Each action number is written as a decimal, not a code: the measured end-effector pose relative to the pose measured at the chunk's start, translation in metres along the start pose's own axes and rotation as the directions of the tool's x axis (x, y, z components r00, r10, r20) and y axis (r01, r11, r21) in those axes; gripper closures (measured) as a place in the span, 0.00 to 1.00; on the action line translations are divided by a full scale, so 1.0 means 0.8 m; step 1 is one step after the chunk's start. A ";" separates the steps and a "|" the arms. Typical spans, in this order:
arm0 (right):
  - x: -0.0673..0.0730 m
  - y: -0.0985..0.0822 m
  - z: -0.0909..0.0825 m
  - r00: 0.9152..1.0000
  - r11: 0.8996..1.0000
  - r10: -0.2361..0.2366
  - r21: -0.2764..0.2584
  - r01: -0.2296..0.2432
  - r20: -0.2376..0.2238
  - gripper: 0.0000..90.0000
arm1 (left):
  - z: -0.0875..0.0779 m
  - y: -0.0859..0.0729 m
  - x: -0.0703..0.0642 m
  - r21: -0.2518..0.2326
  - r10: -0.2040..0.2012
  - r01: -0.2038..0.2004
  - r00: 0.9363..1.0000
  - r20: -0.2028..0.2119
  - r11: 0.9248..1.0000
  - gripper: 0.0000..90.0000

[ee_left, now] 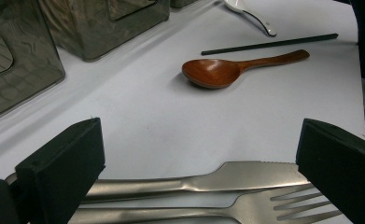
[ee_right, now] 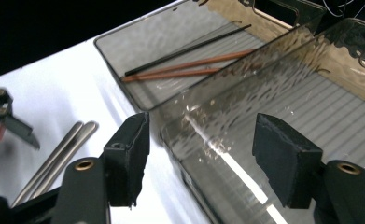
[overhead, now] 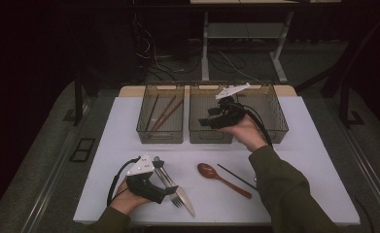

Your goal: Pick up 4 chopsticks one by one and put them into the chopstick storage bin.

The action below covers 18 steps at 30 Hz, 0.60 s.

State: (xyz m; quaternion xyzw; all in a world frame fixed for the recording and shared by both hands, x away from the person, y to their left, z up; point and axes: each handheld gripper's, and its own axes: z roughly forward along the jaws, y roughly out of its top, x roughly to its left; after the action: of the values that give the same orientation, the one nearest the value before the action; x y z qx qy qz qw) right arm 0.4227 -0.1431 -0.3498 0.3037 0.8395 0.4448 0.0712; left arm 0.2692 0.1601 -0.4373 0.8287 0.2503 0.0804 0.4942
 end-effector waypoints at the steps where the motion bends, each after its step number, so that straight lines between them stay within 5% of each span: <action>1: 0.000 -0.003 -0.004 1.000 1.000 -0.001 0.005 0.001 0.000 0.40 | 0.000 0.000 0.000 0.000 -0.001 0.001 1.000 -0.001 1.000 0.01; 18: 0.004 -0.057 -0.054 1.000 1.000 -0.018 -0.023 0.018 -0.023 0.38 | -0.005 -0.004 0.003 0.000 -0.012 0.012 1.000 -0.011 1.000 0.01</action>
State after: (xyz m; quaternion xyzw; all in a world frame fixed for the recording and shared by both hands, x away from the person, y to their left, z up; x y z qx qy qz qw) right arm 0.3827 -0.1906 -0.3597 0.2903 0.8378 0.4572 0.0691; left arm 0.2685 0.1652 -0.4385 0.8268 0.2579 0.0822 0.4931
